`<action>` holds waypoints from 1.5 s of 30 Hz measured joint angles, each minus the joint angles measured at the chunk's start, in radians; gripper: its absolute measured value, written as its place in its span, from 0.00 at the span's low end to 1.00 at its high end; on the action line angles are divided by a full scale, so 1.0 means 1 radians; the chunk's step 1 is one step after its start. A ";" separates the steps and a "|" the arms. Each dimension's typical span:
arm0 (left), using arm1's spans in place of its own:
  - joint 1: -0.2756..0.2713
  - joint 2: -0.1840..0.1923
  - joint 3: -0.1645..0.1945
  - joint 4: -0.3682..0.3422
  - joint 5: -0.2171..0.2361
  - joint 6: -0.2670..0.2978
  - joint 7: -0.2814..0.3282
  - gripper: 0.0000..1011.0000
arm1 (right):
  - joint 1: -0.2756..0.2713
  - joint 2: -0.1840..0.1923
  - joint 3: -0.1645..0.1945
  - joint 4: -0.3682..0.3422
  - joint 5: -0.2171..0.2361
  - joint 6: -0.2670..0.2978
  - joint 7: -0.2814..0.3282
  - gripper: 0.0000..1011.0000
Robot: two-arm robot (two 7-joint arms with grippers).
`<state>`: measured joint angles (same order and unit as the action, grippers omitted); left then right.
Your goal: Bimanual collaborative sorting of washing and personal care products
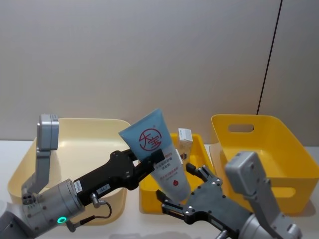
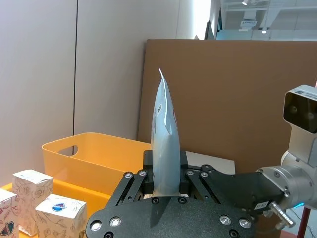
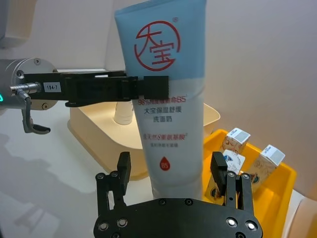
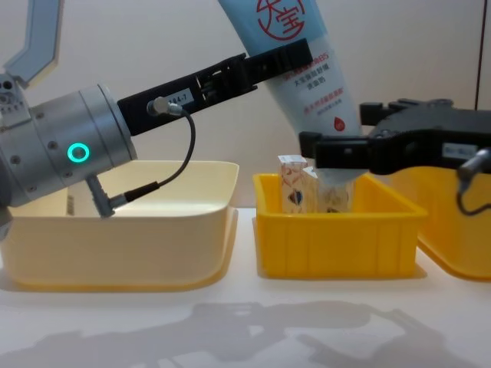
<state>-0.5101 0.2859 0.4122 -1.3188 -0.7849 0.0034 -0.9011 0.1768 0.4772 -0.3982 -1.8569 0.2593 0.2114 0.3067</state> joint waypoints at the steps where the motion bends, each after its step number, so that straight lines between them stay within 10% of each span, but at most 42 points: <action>1: 0.000 0.000 0.000 0.000 0.000 0.000 0.000 0.26 | 0.009 -0.007 -0.009 0.009 -0.009 -0.003 -0.002 0.99; 11: 0.000 0.000 0.000 0.000 0.000 0.000 0.000 0.26 | 0.049 -0.049 -0.056 0.058 -0.070 -0.020 -0.019 0.99; 27: 0.000 0.000 0.000 0.000 0.000 0.000 0.000 0.27 | 0.074 -0.076 -0.084 0.089 -0.108 -0.029 -0.030 0.68; 45: 0.000 -0.001 0.000 0.000 0.000 0.000 0.000 0.80 | 0.071 -0.081 -0.078 0.093 -0.118 -0.029 -0.038 0.58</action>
<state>-0.5101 0.2853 0.4122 -1.3189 -0.7848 0.0031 -0.9009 0.2477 0.3966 -0.4760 -1.7636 0.1413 0.1824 0.2686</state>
